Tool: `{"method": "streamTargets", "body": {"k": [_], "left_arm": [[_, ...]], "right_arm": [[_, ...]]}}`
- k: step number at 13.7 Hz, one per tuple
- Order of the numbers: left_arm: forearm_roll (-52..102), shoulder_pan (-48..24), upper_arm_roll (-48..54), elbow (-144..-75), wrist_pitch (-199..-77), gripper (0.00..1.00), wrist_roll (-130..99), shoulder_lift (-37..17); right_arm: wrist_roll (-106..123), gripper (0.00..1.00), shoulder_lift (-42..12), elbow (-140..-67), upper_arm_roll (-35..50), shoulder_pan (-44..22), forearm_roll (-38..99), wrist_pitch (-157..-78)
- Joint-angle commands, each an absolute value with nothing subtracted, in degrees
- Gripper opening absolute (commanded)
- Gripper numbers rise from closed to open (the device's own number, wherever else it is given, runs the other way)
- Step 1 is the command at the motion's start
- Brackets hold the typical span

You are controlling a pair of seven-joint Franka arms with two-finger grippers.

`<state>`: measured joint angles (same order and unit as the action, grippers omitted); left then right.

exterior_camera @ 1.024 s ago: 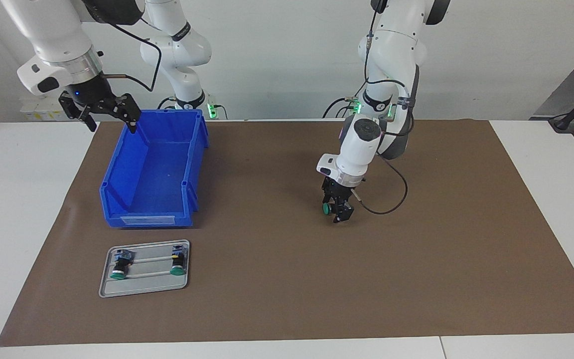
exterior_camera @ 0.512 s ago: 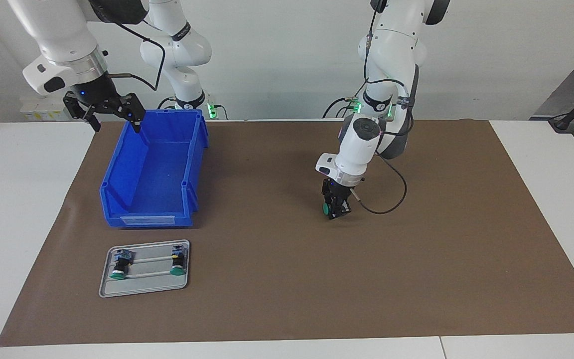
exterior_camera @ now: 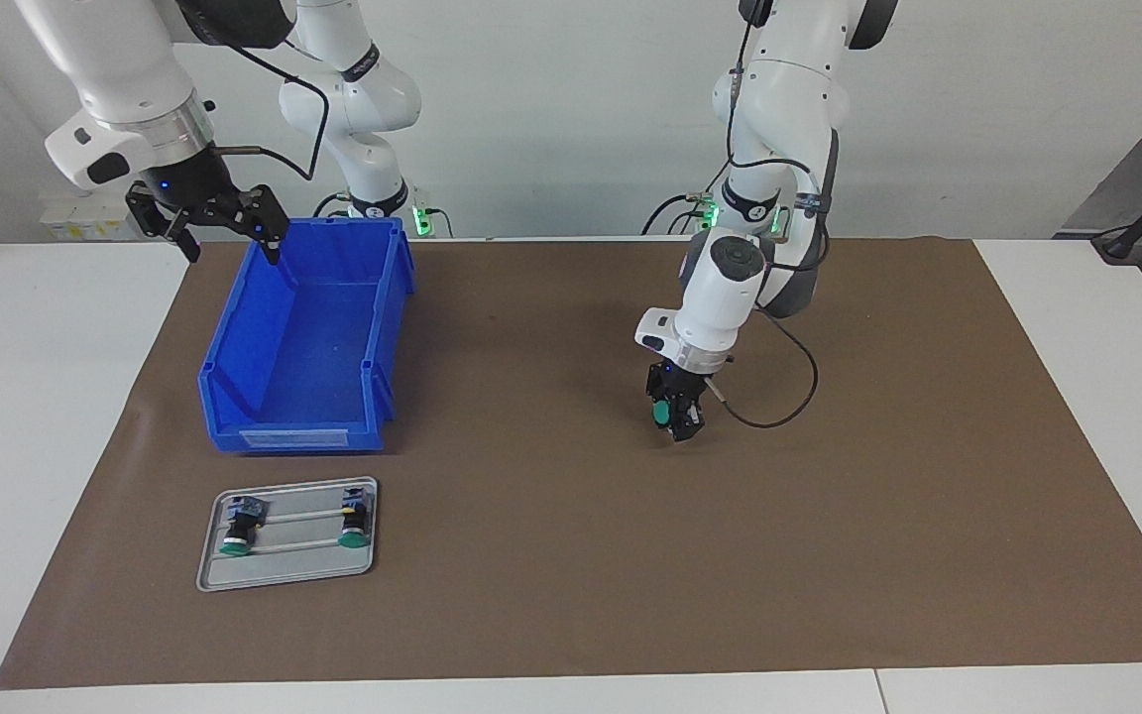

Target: Place and press button with both arms

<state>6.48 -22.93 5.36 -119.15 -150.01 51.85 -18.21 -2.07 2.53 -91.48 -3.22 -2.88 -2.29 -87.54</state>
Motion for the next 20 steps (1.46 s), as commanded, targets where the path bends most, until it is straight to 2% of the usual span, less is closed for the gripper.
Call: {"method": "streamTargets", "body": {"k": [1,11,14,17,20], "left_arm": [[6.68,-22.68,5.36,-117.69,-150.56,0.0,51.94,-19.16],[14.57,-17.85,6.85,-117.6,-150.29,0.0,54.48,-18.19],[23.96,-16.27,6.94,-117.51,-149.77,0.0,63.94,-18.02],[33.19,-12.23,6.94,-117.42,-144.25,0.0,73.88,-16.97],[49.25,-10.02,6.68,-118.56,-141.86,0.0,87.41,-15.56]], "right_arm": [[-1.05,1.0,3.69,-92.64,-2.99,-2.46,-1.32,-87.71],[-1.05,1.0,3.69,-92.64,-2.99,-2.46,-1.32,-87.71],[-1.05,1.0,3.69,-92.64,-2.99,-2.46,-1.32,-87.71],[-1.05,1.0,3.69,-92.64,-2.99,-2.46,-1.32,-87.71],[-1.05,1.0,3.69,-92.64,-2.99,-2.46,-1.32,-87.71]]}}
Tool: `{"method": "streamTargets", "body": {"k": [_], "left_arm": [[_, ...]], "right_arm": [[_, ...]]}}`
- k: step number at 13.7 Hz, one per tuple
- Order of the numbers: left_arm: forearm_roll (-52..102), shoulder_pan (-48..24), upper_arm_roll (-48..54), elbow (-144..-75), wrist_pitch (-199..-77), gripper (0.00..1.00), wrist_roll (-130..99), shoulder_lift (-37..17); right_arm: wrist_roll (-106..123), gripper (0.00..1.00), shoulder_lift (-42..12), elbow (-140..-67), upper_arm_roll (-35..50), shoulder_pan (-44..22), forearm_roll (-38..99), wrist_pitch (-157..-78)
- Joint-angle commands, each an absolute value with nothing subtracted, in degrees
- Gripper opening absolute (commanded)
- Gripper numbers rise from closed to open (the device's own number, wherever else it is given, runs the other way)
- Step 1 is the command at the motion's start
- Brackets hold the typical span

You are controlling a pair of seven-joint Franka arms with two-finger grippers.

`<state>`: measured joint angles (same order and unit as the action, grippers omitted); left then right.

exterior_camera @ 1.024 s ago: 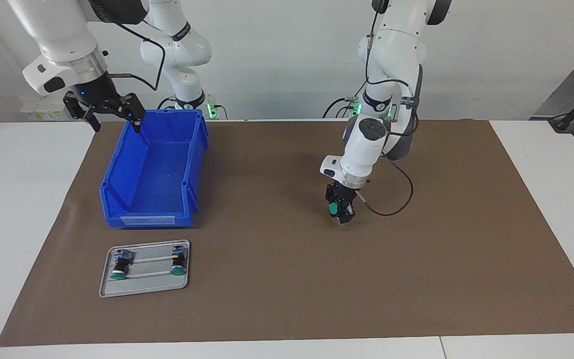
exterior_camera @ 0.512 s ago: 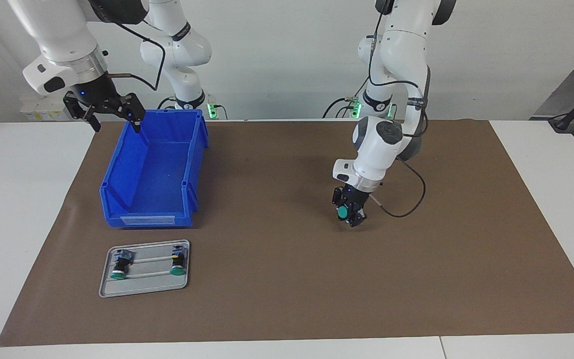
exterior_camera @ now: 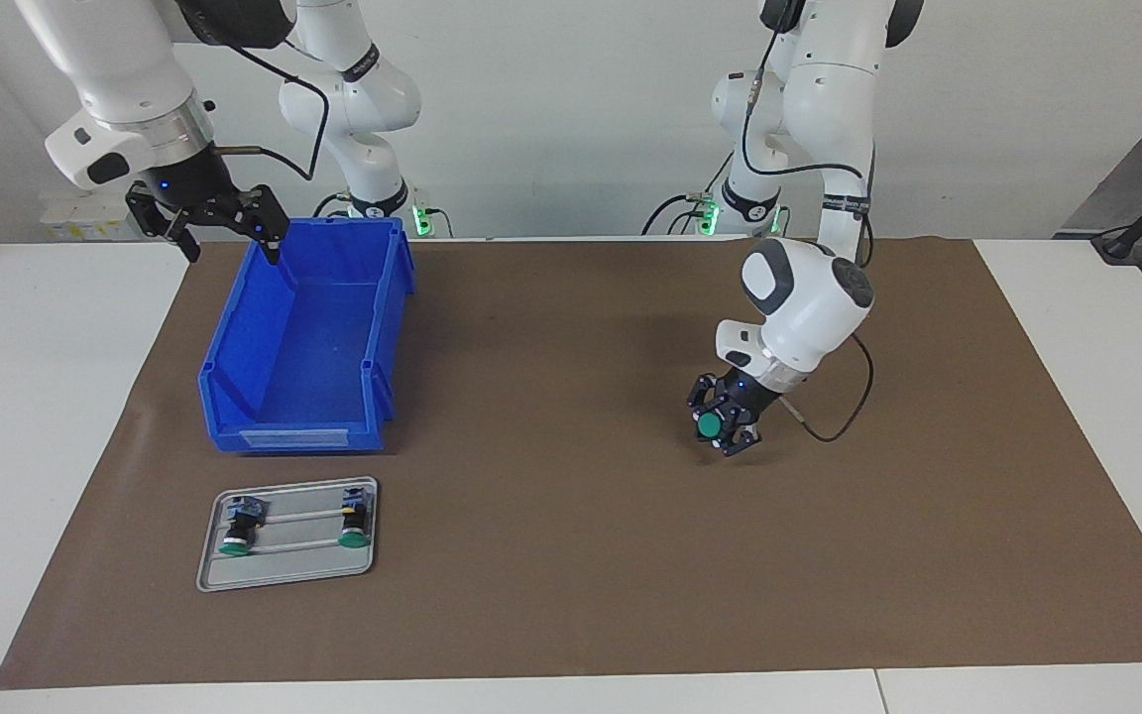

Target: Place and press button with both arms

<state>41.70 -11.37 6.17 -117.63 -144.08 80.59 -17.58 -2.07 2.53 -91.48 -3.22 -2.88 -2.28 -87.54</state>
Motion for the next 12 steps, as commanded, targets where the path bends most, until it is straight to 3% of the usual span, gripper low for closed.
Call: {"method": "streamTargets", "body": {"k": [1,8,12], "left_arm": [[54.27,-9.5,6.68,-119.17,-141.68,0.0,91.19,-15.21],[84.5,-9.58,6.68,-126.81,-138.69,0.0,114.66,-11.08],[93.32,-12.21,6.86,-130.24,-138.52,0.0,121.62,-10.28]], "right_arm": [[-1.05,1.0,3.69,-92.64,-2.99,-2.46,-1.32,-87.71],[-1.05,1.0,3.69,-92.64,-2.99,-2.46,-1.32,-87.71],[-1.05,1.0,3.69,-92.64,-2.99,-2.46,-1.32,-87.71]]}}
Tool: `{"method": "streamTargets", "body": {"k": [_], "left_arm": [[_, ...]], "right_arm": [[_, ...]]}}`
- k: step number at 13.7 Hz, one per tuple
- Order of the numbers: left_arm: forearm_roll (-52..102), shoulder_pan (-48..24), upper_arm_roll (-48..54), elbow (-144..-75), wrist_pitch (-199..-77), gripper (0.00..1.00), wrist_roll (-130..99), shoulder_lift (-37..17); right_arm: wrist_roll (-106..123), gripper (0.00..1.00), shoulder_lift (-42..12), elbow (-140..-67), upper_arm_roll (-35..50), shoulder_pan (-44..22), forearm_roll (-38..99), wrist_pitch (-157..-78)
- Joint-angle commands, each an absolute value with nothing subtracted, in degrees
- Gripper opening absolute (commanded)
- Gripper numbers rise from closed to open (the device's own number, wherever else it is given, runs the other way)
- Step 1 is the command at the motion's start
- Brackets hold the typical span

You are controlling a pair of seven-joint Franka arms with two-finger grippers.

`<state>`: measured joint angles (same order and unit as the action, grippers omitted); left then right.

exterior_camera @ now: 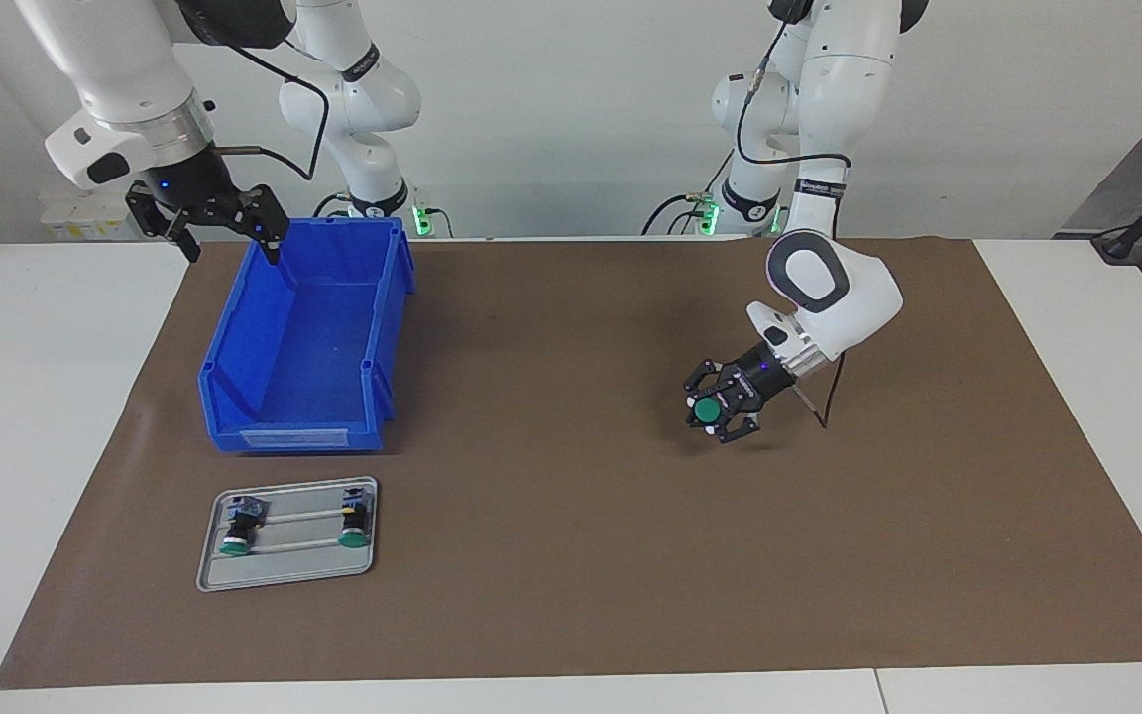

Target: Place and press button with both arms

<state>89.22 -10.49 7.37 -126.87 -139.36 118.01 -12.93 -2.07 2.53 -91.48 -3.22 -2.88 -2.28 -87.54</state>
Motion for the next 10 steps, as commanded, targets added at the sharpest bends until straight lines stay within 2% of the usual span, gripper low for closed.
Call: {"method": "streamTargets", "body": {"k": [1,10], "left_arm": [[95.51,-12.48,6.86,-130.95,-137.65,0.0,124.08,-10.2],[102.39,-11.69,6.68,-136.84,-127.8,0.0,134.55,-9.67]], "right_arm": [[-1.05,1.0,3.69,-92.64,-2.99,-2.46,-1.32,-87.71],[-1.05,1.0,3.69,-92.64,-2.99,-2.46,-1.32,-87.71]]}}
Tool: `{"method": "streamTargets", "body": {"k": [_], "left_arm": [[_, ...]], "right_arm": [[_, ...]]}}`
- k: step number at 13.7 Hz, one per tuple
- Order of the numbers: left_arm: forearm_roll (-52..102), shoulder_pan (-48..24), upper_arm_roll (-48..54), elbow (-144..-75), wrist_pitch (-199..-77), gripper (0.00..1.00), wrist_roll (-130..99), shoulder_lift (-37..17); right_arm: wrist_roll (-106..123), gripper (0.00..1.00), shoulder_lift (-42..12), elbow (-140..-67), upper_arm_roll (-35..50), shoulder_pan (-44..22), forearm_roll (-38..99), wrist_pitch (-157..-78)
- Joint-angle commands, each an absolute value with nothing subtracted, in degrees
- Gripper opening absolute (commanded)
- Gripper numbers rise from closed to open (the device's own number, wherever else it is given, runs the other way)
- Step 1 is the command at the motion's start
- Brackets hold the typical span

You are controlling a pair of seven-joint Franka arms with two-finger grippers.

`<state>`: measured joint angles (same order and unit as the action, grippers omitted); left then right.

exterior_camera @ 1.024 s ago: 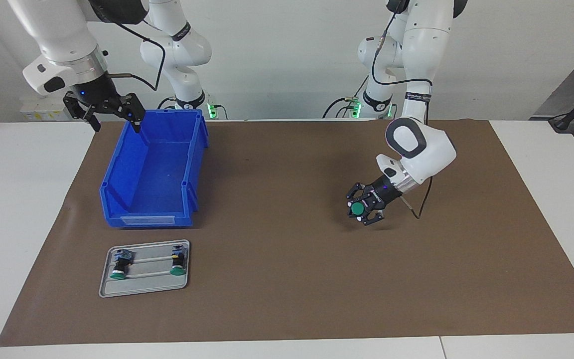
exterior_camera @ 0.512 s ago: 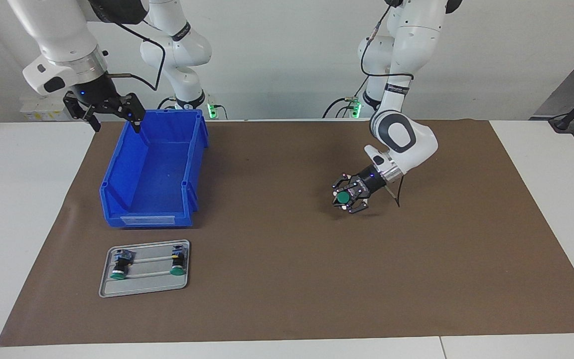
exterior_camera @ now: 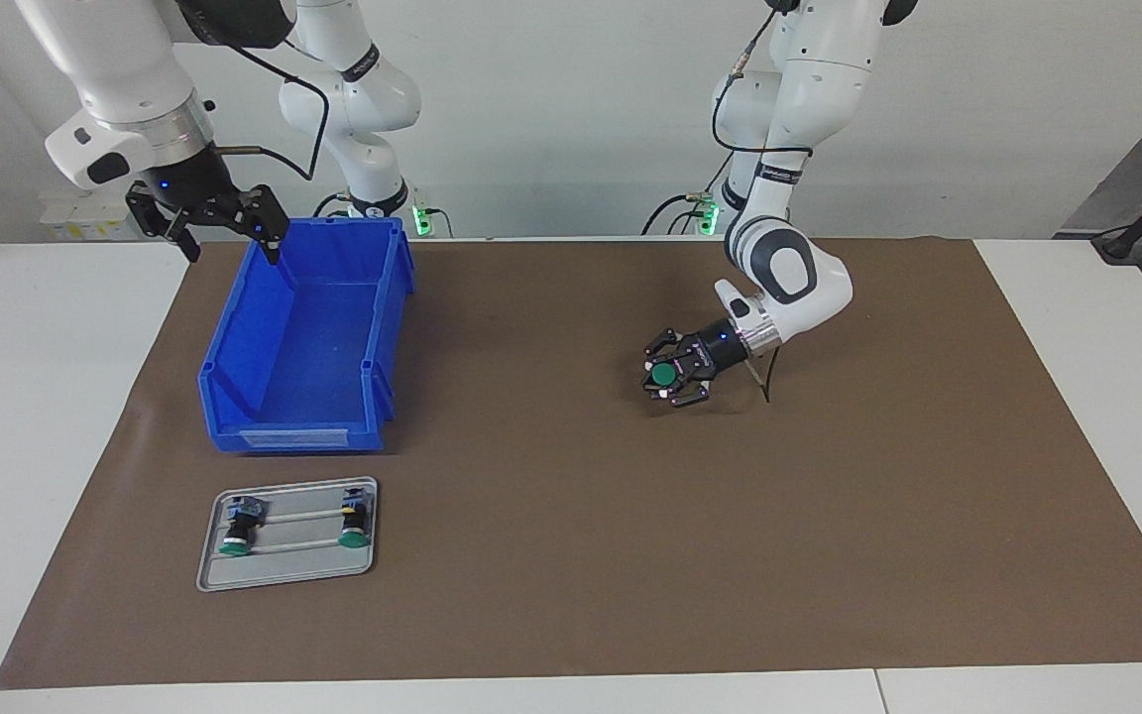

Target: Place and press button with both arms

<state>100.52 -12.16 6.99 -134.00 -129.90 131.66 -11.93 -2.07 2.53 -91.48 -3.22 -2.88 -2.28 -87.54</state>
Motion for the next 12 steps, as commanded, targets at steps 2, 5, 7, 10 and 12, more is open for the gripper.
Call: {"method": "streamTargets", "body": {"k": [2,5,7,10,12], "left_arm": [[102.39,-11.6,6.59,-137.81,-126.48,0.0,137.1,-9.84],[102.39,-11.6,6.5,-138.25,-126.12,0.0,138.51,-10.2],[102.39,-11.6,6.5,-138.69,-126.12,0.0,138.6,-10.2],[102.3,-11.6,6.42,-138.69,-126.12,0.12,138.6,-10.2],[102.3,-11.69,6.42,-138.87,-126.3,0.24,138.6,-10.2]], "right_arm": [[-1.05,1.0,3.69,-92.64,-2.99,-2.46,-1.32,-87.71],[-1.05,1.0,3.69,-92.64,-2.99,-2.46,-1.32,-87.71],[-1.05,1.0,3.69,-92.64,-2.99,-2.46,-1.32,-87.71],[-1.05,1.0,3.69,-92.64,-2.99,-2.46,-1.32,-87.71],[-1.05,1.0,3.69,-92.64,-2.99,-2.46,-1.32,-87.71]]}}
